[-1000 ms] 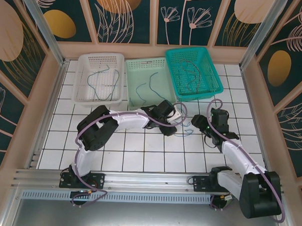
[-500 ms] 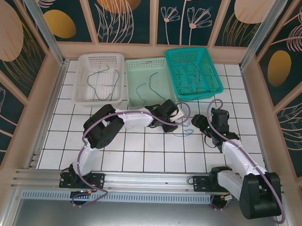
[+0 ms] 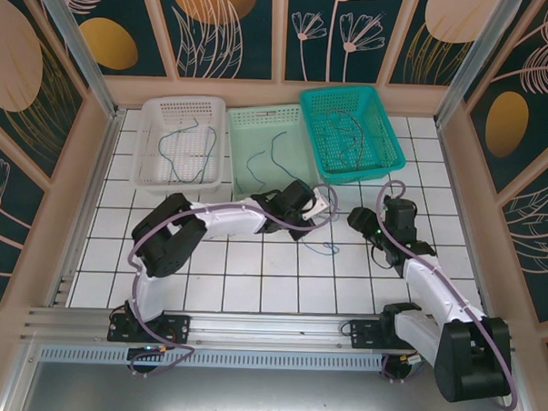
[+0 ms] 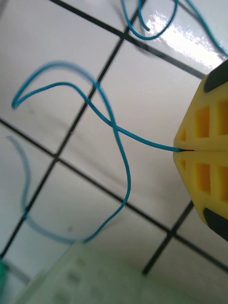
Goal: Untangle the cables
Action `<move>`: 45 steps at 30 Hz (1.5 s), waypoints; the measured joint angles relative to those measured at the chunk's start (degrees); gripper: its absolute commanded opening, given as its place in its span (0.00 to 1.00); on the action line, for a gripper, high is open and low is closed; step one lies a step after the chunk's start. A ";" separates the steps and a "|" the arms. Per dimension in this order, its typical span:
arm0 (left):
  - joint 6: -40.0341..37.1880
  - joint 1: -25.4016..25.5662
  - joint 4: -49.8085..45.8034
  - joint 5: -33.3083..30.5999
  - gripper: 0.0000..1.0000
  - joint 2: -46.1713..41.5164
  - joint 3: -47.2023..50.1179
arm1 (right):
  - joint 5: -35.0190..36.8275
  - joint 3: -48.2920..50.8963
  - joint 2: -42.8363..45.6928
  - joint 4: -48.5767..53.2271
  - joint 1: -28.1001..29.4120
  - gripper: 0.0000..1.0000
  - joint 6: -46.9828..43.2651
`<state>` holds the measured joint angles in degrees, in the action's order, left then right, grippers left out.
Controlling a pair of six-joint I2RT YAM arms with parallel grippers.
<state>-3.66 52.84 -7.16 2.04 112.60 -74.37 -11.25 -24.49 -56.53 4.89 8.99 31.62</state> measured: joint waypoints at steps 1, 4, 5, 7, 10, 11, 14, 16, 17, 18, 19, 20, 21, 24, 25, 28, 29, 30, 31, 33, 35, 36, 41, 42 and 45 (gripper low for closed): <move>0.00 0.00 0.02 -0.70 0.00 -1.73 0.02 | -0.85 0.02 0.28 -0.11 0.00 0.61 -0.22; 0.07 0.00 0.09 -2.51 0.00 -6.45 -0.02 | -3.19 0.52 1.11 -1.29 0.02 0.61 -1.01; 0.26 0.00 0.07 -2.82 0.00 -7.65 -0.15 | -3.85 0.81 1.38 -1.75 0.11 0.61 -1.20; 0.90 0.00 0.17 -3.69 0.00 -9.70 -0.44 | -4.81 1.29 2.08 -2.14 0.31 0.61 -1.42; 2.01 0.00 1.01 -4.57 0.00 -11.69 -0.52 | -5.38 1.66 3.80 -2.19 0.57 0.61 -1.73; 2.38 0.00 1.44 -4.72 0.00 -12.33 -0.52 | -5.38 1.77 4.87 -2.19 0.57 0.62 -1.77; 3.34 0.00 2.89 -5.09 0.00 -14.67 -0.50 | -5.33 1.79 8.33 -2.60 0.57 0.65 -2.01; 3.80 0.00 4.72 -5.75 0.00 -16.83 -0.09 | -5.14 1.84 10.29 -2.84 0.57 0.66 -2.27; 3.98 0.00 5.92 -6.21 0.00 -18.25 0.42 | -5.01 1.86 11.02 -2.99 0.57 0.67 -2.34; 4.15 0.00 7.26 -6.78 0.00 -19.69 1.09 | -4.92 1.86 11.45 -3.02 0.57 0.67 -2.34; 4.24 0.00 8.46 -7.23 0.00 -20.90 1.81 | -4.92 1.88 11.63 -3.02 0.57 0.67 -2.34; 4.37 0.00 9.88 -7.67 0.00 -22.29 2.82 | -4.94 1.88 11.61 -3.02 0.57 0.67 -2.34; 4.39 0.00 11.17 -8.22 0.00 -23.65 3.89 | -4.96 1.90 11.54 -2.99 0.57 0.67 -2.34; 4.66 0.00 15.23 -9.60 0.00 -27.08 7.54 | -5.40 1.90 11.37 -3.02 0.55 0.61 -2.47; 4.79 0.00 16.20 -9.99 0.00 -27.89 8.55 | -5.55 1.90 11.39 -3.02 0.55 0.58 -2.40; 4.79 0.00 18.51 -11.56 0.00 -30.25 11.43 | -7.17 1.88 11.39 -3.48 0.48 0.56 -2.64; 4.79 0.00 18.78 -12.00 0.00 -30.86 11.93 | -7.96 1.88 11.39 -3.87 0.48 0.56 -2.82; 4.76 0.00 18.99 -12.44 0.00 -31.26 12.26 | -8.70 1.88 11.39 -4.33 0.48 0.57 -2.86; 4.76 0.00 19.15 -12.72 0.00 -31.52 12.37 | -9.40 1.88 11.39 -4.68 0.48 0.58 -3.13; 4.76 0.00 19.67 -13.27 0.00 -32.06 12.81 | -11.06 1.81 11.39 -5.57 0.48 0.60 -3.67; 4.68 0.00 20.15 -13.62 0.00 -32.65 13.35 | -12.50 1.73 11.39 -6.25 0.48 0.61 -4.31; 4.52 0.00 20.28 -14.08 0.00 -32.89 13.60 | -13.29 1.70 11.39 -6.73 0.48 0.61 -4.42; 3.56 -0.02 20.68 -16.06 0.00 -33.38 14.08 | -15.23 0.85 9.25 -8.83 1.62 0.64 -4.81; 3.37 -0.04 20.68 -16.04 0.00 -33.46 14.08 | -15.47 0.61 8.59 -9.20 2.12 0.64 -4.81; 3.02 -0.04 20.70 -16.02 0.00 -33.70 14.08 | -16.20 0.28 7.54 -10.80 3.26 0.64 -5.01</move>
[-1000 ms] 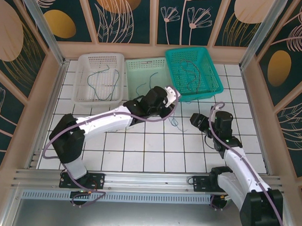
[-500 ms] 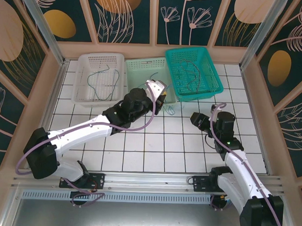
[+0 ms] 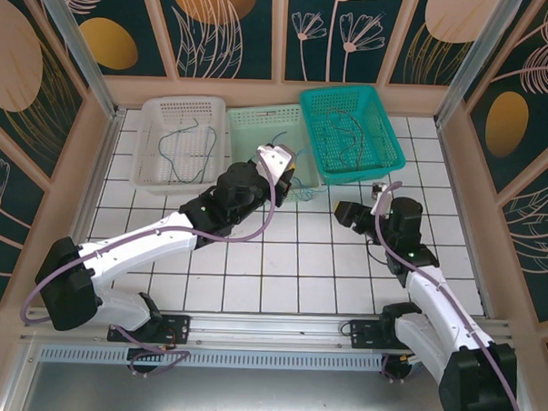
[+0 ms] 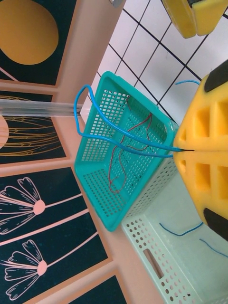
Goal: Untangle the cables
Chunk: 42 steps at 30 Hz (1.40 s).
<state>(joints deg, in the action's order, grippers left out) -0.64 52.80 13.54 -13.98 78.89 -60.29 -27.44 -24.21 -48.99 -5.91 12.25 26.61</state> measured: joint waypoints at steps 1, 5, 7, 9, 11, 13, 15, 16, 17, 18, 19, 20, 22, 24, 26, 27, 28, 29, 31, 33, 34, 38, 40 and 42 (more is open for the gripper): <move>-0.09 0.00 0.00 0.00 0.00 -0.02 0.00 | -0.22 -0.11 -0.17 -0.61 0.24 0.64 -0.17; -0.22 0.00 -0.02 0.20 0.00 -0.02 0.00 | -1.46 -1.49 -1.64 -2.75 1.97 0.64 -0.87; -0.22 0.00 -0.02 0.48 0.00 -0.02 0.00 | -1.60 -2.49 -3.08 -3.28 3.56 0.64 -1.29; -0.22 0.00 -0.02 0.79 0.00 -0.02 0.00 | -1.51 -3.50 -4.72 -3.72 5.64 0.64 -2.19; -0.22 0.00 -0.02 1.09 0.00 0.00 0.00 | -1.49 -4.35 -6.29 -4.26 7.61 0.64 -2.82; -0.22 0.00 -0.04 1.18 0.00 0.13 -0.02 | -1.36 -5.16 -7.61 -4.44 9.14 0.64 -3.67; -0.22 0.00 -0.07 1.40 0.00 0.35 -0.02 | -1.11 -5.75 -8.68 -4.66 10.14 0.63 -4.20; -0.20 0.00 -0.07 1.49 0.00 0.46 -0.04 | -1.09 -5.95 -9.05 -4.66 10.43 0.62 -4.31; -0.20 0.00 -0.07 1.53 0.00 0.55 -0.04 | -1.07 -6.14 -9.44 -4.66 10.67 0.61 -4.52; -0.20 0.00 -0.09 1.53 0.00 0.66 -0.04 | -1.05 -6.36 -9.81 -4.66 10.91 0.61 -4.87; -0.20 0.00 -0.11 1.51 0.00 0.79 -0.09 | -0.96 -6.56 -10.12 -4.66 11.19 0.61 -5.11; -0.20 0.00 -0.13 1.53 0.00 0.90 -0.17 | -0.85 -6.78 -10.38 -4.66 11.58 0.60 -5.33; -0.20 0.00 -0.26 1.53 0.00 1.09 -0.35 | -0.55 -7.17 -10.82 -4.61 12.31 0.59 -5.73; -0.20 0.00 -0.31 1.55 0.00 1.20 -0.37 | -0.04 -7.93 -11.74 -4.61 12.79 0.57 -6.03; -0.17 0.00 -0.33 1.55 0.00 1.25 -0.39 | 0.39 -8.68 -12.81 -4.61 12.94 0.54 -6.40; -0.20 0.00 -0.33 1.53 0.00 1.27 -0.46 | 0.44 -8.92 -13.25 -4.61 12.98 0.51 -6.54; -0.20 0.00 -0.33 1.53 0.00 1.31 -0.52 | 0.44 -9.07 -13.64 -4.61 13.00 0.48 -6.60; -0.20 0.00 -0.33 1.53 0.00 1.38 -0.57 | 0.50 -9.16 -13.97 -4.63 13.05 0.44 -6.62; -0.20 0.00 -0.33 1.53 0.00 1.42 -0.68 | 0.63 -9.18 -14.40 -4.59 13.25 0.37 -6.54; -0.17 0.00 -0.35 1.49 0.00 1.42 -0.68 | 0.61 -9.18 -14.80 -4.63 13.42 0.34 -6.51; -0.17 0.00 -0.39 1.49 0.00 1.42 -0.68 | 0.63 -9.18 -14.95 -4.61 13.49 0.33 -6.51; -0.17 0.00 -0.50 1.44 0.00 1.42 -0.72 | 0.68 -9.18 -15.30 -4.59 13.73 0.20 -6.25; -0.15 0.00 -0.52 1.20 0.00 1.46 -0.85 | 0.85 -9.18 -15.30 -4.59 13.75 0.13 -6.14; -0.15 0.00 -0.57 0.76 0.00 1.51 -1.01 | 1.16 -9.18 -15.30 -4.48 13.75 0.10 -6.23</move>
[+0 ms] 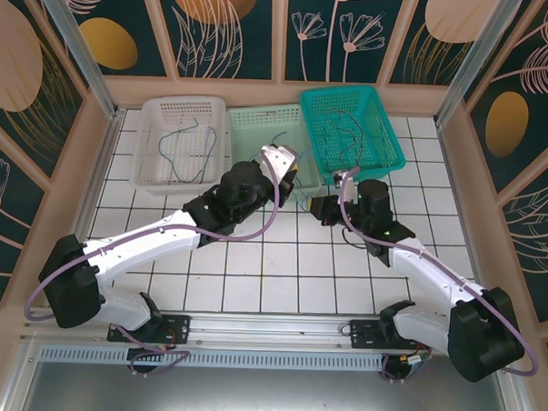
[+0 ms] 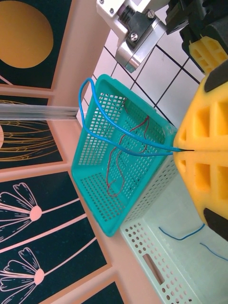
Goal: Untangle the cables
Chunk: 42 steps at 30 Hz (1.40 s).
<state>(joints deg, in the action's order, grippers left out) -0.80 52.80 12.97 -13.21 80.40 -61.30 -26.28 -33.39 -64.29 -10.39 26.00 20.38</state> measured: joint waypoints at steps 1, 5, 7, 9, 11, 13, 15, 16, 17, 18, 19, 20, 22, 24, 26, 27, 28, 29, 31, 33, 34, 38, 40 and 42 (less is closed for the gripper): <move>0.00 0.00 -0.09 -0.52 0.00 0.02 -0.13 | 0.46 0.00 0.07 0.24 0.00 0.09 0.07; 0.00 0.00 -0.55 -2.78 0.00 0.07 -0.31 | 2.29 0.02 1.40 1.86 -0.20 0.06 -0.13; 0.00 -0.04 -0.92 -3.93 0.00 0.07 -0.31 | 3.15 0.09 3.02 2.91 -0.85 0.05 -0.20; 0.00 -0.35 -1.20 -4.87 0.00 0.00 -0.31 | 3.91 0.57 5.22 3.80 -2.51 0.05 -0.15; 0.00 -0.63 -1.25 -5.90 0.00 -0.24 -0.22 | 4.37 1.42 7.61 4.48 -4.90 0.05 -0.11; 0.00 -1.05 -1.25 -6.84 0.00 -0.92 0.22 | 4.94 2.38 9.55 4.87 -6.80 0.07 0.09; 0.02 -1.33 -1.22 -7.23 0.00 -1.81 0.83 | 5.49 3.34 11.02 5.03 -8.07 0.09 0.61; 0.07 -1.46 -1.25 -7.28 0.00 -2.25 1.14 | 5.64 3.85 11.56 5.05 -8.41 0.10 0.98; 0.24 -1.55 -1.22 -7.30 0.00 -2.60 1.33 | 5.79 4.33 12.02 5.03 -8.61 0.11 1.27; 0.44 -1.60 -1.22 -7.28 0.00 -2.75 1.44 | 6.01 4.81 12.35 5.01 -8.70 0.11 1.68; 0.63 -1.60 -1.20 -7.26 0.00 -2.82 1.53 | 6.40 5.29 12.66 4.98 -8.76 0.11 2.27; 0.85 -1.60 -1.18 -7.23 0.00 -2.82 1.66 | 6.82 5.86 12.96 4.79 -8.76 0.11 2.73; 1.07 -1.60 -1.20 -7.34 0.00 -2.82 2.08 | 7.26 6.54 13.16 4.74 -8.83 0.11 3.41; 1.07 -1.60 -1.22 -8.09 0.00 -2.82 2.43 | 7.76 6.56 13.14 4.83 -8.90 0.11 3.67; 1.05 -1.62 -1.22 -9.22 0.00 -3.08 2.86 | 8.50 6.56 13.14 5.09 -8.96 0.17 3.65; 1.05 -1.70 -1.25 -9.77 0.00 -3.30 3.04 | 8.85 6.56 13.09 5.57 -9.01 0.22 3.61; 1.05 -1.81 -1.20 -10.14 0.00 -3.56 3.15 | 8.96 6.56 13.05 6.03 -9.07 0.30 3.58; 1.07 -1.95 -1.18 -10.38 0.00 -3.89 3.19 | 9.18 6.54 12.90 6.45 -9.09 0.32 3.48; 1.18 -2.27 -0.90 -10.43 0.00 -4.68 3.41 | 9.31 6.56 12.70 6.84 -9.09 0.33 3.13; 1.55 -2.34 -0.09 -10.45 0.00 -5.31 3.65 | 9.27 6.58 12.72 6.54 -9.09 0.33 3.13; 1.92 -2.38 0.44 -10.45 0.00 -5.49 3.67 | 9.27 6.71 12.74 6.14 -9.09 0.34 3.13; 2.67 -2.56 1.73 -10.10 0.00 -5.57 3.67 | 9.31 7.04 12.76 6.12 -9.09 0.31 3.04; 2.82 -2.56 2.05 -9.84 0.00 -5.57 3.67 | 9.29 7.04 12.76 6.32 -9.09 0.29 2.82; 2.80 -2.56 2.45 -9.81 0.01 -5.57 3.67 | 9.18 7.04 12.76 6.40 -9.09 0.28 2.84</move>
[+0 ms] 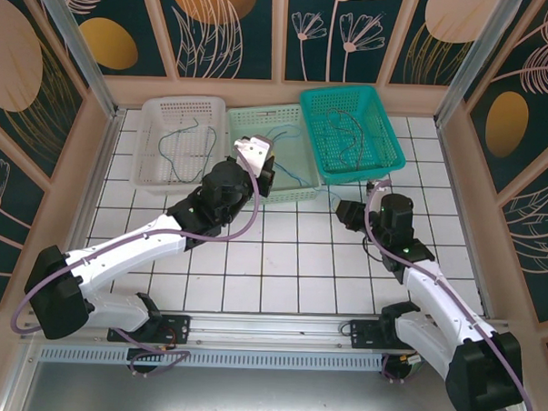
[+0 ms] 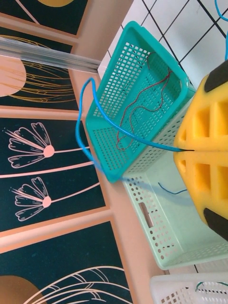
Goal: Untangle the cables
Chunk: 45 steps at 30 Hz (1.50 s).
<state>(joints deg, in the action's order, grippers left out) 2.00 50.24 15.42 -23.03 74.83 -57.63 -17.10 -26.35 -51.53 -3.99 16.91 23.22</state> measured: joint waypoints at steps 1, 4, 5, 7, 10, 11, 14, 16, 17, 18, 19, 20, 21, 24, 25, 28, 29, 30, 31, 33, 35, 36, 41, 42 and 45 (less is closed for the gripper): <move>0.00 -0.02 0.37 -0.02 0.01 0.00 0.00 | -0.15 0.00 0.00 -0.02 0.00 0.29 -0.02; -0.02 -0.46 1.46 0.00 0.01 0.09 0.00 | -0.96 0.00 -0.07 -0.07 0.00 0.29 0.02; -0.02 -0.76 1.70 0.00 0.01 0.22 -0.02 | -1.09 0.00 -0.17 -0.13 0.02 0.29 0.02; -0.22 -1.60 2.49 0.00 0.02 1.01 -0.07 | -1.57 0.02 -0.85 -0.79 0.11 0.29 0.17; -0.48 -3.30 3.50 0.26 0.02 3.28 -0.42 | -2.16 0.00 -3.04 -3.41 1.07 0.29 1.16; -0.50 -3.96 3.98 0.31 0.02 4.28 -0.70 | -2.25 -0.07 -3.98 -4.26 1.44 0.28 1.33; -1.11 -6.23 4.90 0.48 0.01 8.50 -2.91 | -2.14 -1.86 -9.33 -6.21 2.89 0.27 2.47; -1.55 -7.85 5.49 0.48 0.01 11.85 -4.96 | -1.95 -4.61 -13.88 -7.17 3.69 0.26 2.84; -1.60 -8.48 5.62 0.50 0.00 13.14 -5.79 | -1.84 -6.16 -15.85 -7.61 4.00 0.25 2.99; -1.60 -9.40 5.79 0.70 0.00 14.75 -6.84 | -1.79 -8.02 -18.12 -7.98 4.39 0.25 3.06; -1.57 -10.38 5.86 0.98 0.01 16.31 -7.85 | -1.77 -9.86 -20.20 -8.31 4.74 0.25 3.04; -1.53 -11.23 5.90 1.36 0.01 17.53 -8.70 | -1.70 -11.54 -21.97 -8.41 5.05 0.25 3.06; -1.44 -12.31 5.90 1.68 0.01 18.91 -9.75 | -1.68 -13.25 -23.89 -8.70 5.40 0.25 3.02; -0.83 -15.28 5.38 2.49 0.00 23.52 -14.32 | -1.55 -17.49 -28.76 -8.96 6.14 0.23 2.97; -0.63 -16.02 5.14 2.78 0.00 24.96 -15.93 | -1.49 -18.73 -30.27 -8.92 6.32 0.23 2.82; -0.33 -18.03 4.66 3.30 0.00 29.44 -20.39 | -1.36 -22.93 -35.34 -8.61 6.62 0.22 2.60; -0.22 -18.40 4.22 3.58 0.00 30.58 -21.38 | -1.36 -24.24 -36.83 -8.50 6.73 0.23 2.60; -0.13 -18.62 3.54 4.02 0.00 31.63 -22.34 | -1.36 -25.29 -37.99 -8.46 6.84 0.24 2.60; 0.00 -18.67 2.82 4.50 0.00 32.35 -23.08 | -1.31 -25.90 -38.64 -8.44 7.02 0.25 2.60; 0.24 -18.69 1.46 5.31 0.01 33.94 -24.55 | -1.09 -26.56 -39.26 -8.46 7.39 0.27 2.60; 0.46 -18.64 0.66 5.97 0.02 34.86 -25.03 | -0.76 -26.73 -39.28 -8.44 7.63 0.31 2.43; 0.66 -18.62 0.20 6.12 0.03 35.28 -25.09 | -0.52 -26.80 -39.28 -8.41 7.65 0.32 2.27; 1.77 -18.60 -3.23 7.28 0.18 37.73 -25.77 | 0.37 -26.91 -39.26 -7.06 7.63 0.43 1.01; 2.14 -18.60 -4.15 7.67 0.21 38.40 -26.21 | 0.63 -26.91 -39.26 -6.67 7.63 0.46 0.79; 3.45 -18.60 -6.69 9.09 0.45 40.15 -27.10 | 1.36 -26.91 -39.08 -5.29 7.63 0.52 -0.20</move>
<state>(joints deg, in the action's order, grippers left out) 5.45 31.64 8.73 -13.93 114.98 -84.73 -15.75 -53.25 -90.61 -9.28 24.53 23.03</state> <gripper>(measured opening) 0.303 0.490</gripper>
